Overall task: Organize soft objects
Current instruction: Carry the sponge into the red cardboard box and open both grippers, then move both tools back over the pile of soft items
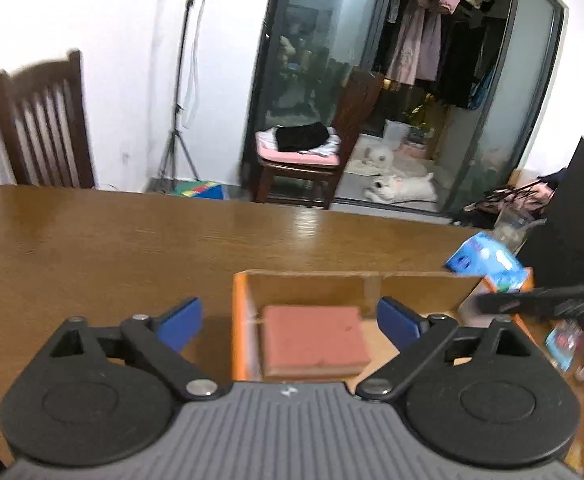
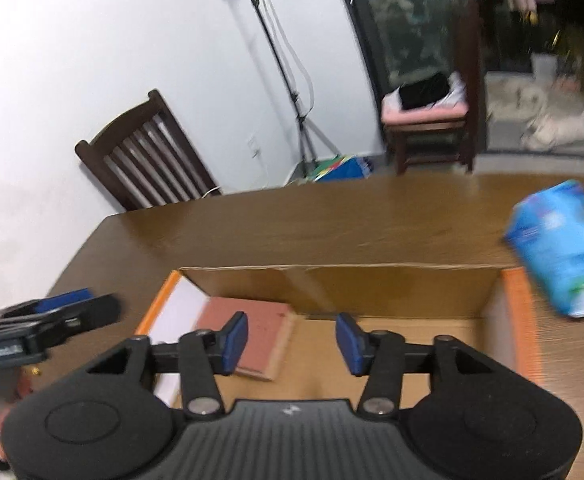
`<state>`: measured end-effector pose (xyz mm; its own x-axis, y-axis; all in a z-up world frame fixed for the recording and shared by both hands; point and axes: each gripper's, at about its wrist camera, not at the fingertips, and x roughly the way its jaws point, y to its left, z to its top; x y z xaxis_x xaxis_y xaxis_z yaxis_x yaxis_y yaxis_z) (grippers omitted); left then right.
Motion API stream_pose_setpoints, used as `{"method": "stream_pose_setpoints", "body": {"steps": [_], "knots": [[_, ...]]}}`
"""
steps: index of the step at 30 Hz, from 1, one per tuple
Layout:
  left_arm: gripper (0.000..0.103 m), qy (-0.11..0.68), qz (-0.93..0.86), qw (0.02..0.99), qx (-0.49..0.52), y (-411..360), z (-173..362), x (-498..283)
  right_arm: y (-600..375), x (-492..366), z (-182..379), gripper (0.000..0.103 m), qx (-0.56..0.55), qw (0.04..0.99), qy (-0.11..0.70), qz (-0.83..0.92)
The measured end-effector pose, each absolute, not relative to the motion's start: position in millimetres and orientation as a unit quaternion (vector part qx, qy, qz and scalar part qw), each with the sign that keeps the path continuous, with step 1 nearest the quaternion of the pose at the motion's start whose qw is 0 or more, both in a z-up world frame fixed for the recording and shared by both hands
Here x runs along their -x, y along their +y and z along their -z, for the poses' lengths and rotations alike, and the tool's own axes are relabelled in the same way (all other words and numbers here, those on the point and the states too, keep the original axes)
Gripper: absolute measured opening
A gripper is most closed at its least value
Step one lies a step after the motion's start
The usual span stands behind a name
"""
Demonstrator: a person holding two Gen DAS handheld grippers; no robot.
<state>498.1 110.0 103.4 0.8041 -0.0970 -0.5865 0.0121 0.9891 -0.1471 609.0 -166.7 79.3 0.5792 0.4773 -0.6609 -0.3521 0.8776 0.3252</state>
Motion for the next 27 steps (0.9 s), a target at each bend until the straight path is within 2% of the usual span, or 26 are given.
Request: {"method": "stream_pose_setpoints", "body": {"steps": [1,5,11,23,27], "knots": [[0.096,0.31,0.02,0.948,0.063,113.1,-105.7,-488.7,-179.3,-600.1,-86.3,0.06,-0.068,0.89,0.391,-0.226],[0.098,0.309,-0.002,0.949,0.067,118.6,-119.4,-452.2,-232.7,-559.8,-110.8,0.063,-0.041,0.911,0.371,-0.174],[0.1,0.302,-0.005,0.952,0.042,96.5,-133.4,-404.6,-281.3,-496.7,-128.6,0.068,-0.073,0.926,0.338,-0.149],[0.102,0.214,0.004,0.977,0.01,51.1,-115.5,-230.6,-287.4,-327.4,-122.4,0.074,-0.052,0.95,0.239,-0.194],[0.103,0.168,0.023,0.985,0.018,42.5,-95.8,-162.0,-283.2,-256.1,-107.8,0.081,-0.033,0.954,0.195,-0.224]]}}
